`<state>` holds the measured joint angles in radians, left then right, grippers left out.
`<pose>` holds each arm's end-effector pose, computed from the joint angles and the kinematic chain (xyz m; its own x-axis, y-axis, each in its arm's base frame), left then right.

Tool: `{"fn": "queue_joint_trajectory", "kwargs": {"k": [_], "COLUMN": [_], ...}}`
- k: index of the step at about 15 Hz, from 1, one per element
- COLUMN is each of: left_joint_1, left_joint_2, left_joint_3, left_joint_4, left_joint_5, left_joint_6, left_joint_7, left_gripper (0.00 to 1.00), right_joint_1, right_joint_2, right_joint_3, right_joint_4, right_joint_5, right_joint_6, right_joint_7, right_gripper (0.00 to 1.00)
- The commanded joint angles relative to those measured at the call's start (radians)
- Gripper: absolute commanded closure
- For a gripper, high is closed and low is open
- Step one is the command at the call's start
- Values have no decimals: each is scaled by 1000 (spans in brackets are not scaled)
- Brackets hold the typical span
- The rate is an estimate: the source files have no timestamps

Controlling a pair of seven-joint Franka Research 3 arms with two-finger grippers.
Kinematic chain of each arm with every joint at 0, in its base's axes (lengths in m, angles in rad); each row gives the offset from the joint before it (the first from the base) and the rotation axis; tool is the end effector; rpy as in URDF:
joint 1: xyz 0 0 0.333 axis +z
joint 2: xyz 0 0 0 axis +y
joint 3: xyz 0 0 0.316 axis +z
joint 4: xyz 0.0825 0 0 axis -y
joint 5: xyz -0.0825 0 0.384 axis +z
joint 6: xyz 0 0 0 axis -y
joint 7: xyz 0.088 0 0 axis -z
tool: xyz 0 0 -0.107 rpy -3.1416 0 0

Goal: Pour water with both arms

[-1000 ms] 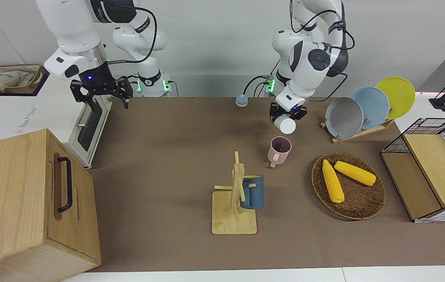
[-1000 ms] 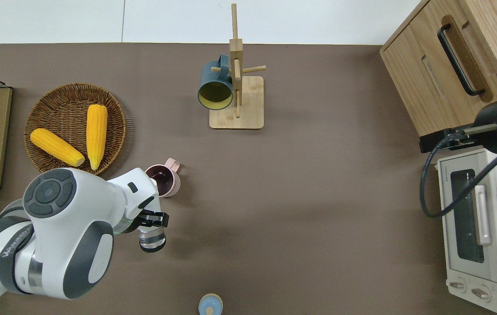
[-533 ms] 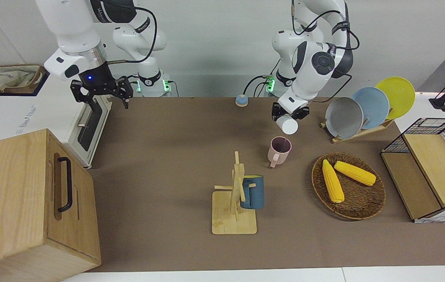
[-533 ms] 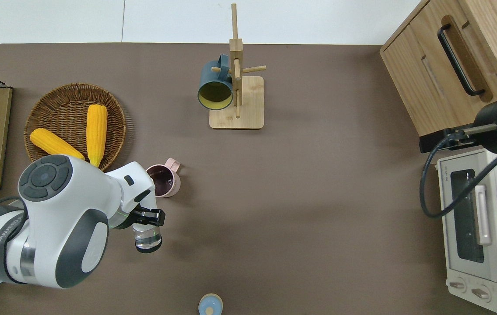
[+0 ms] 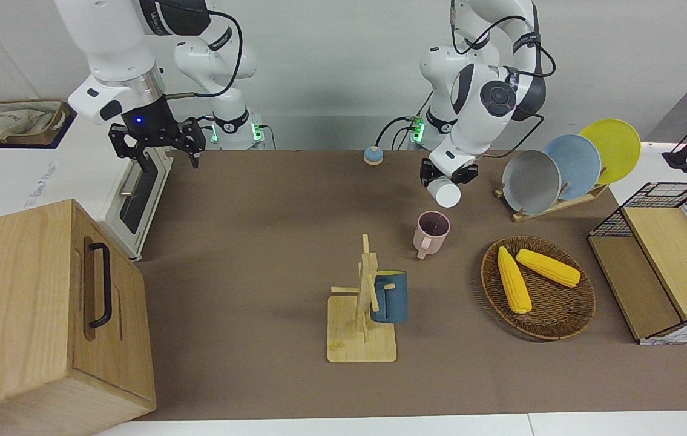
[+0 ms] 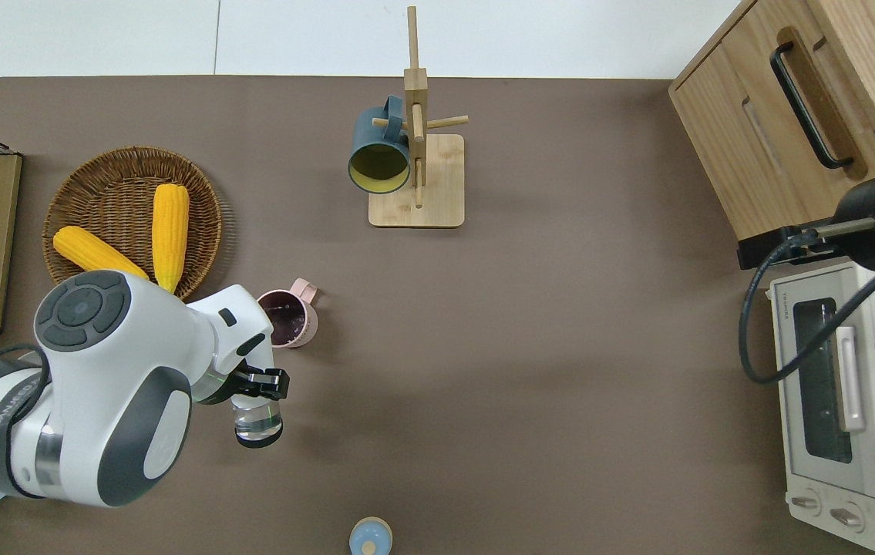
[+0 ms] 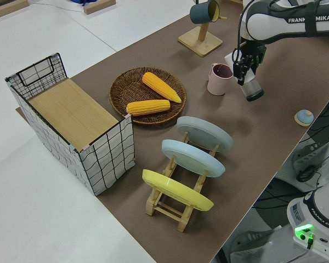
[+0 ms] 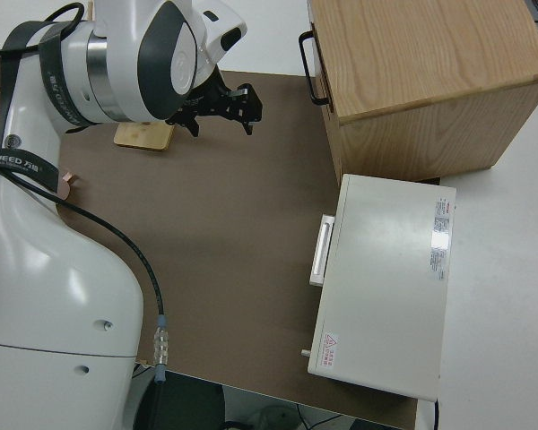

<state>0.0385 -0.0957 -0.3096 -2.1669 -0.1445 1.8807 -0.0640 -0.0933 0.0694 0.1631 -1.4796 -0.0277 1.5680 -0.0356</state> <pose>0.4739 -0.1449 0.4200 0.9680 -0.1504 -0.2010 -0.1358 -0.9871 0.0845 0.5751 0.0337 0.6286 0.9943 0.1045 0.0193 0.1042 -0.9944 0.0171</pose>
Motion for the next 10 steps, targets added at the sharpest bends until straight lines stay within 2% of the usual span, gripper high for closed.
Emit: {"fn": "queue_joint_trajectory", "kwargs": {"k": [1, 10], "left_joint_1": [3, 1], "left_joint_2": [2, 2], "left_joint_3": [-3, -3], "left_joint_4": [41, 41], "left_joint_5": [25, 37], "left_joint_6": [-46, -54], "left_joint_7": [-23, -37], "left_gripper": [1000, 1000], "right_joint_1": [-5, -5], "right_joint_2": [0, 0], "right_joint_3": [1, 1], "right_joint_4": [10, 10], "right_joint_5": [20, 22], "right_joint_6": [-14, -14], "right_joint_7": [-20, -20], "right_gripper": [13, 13]}}
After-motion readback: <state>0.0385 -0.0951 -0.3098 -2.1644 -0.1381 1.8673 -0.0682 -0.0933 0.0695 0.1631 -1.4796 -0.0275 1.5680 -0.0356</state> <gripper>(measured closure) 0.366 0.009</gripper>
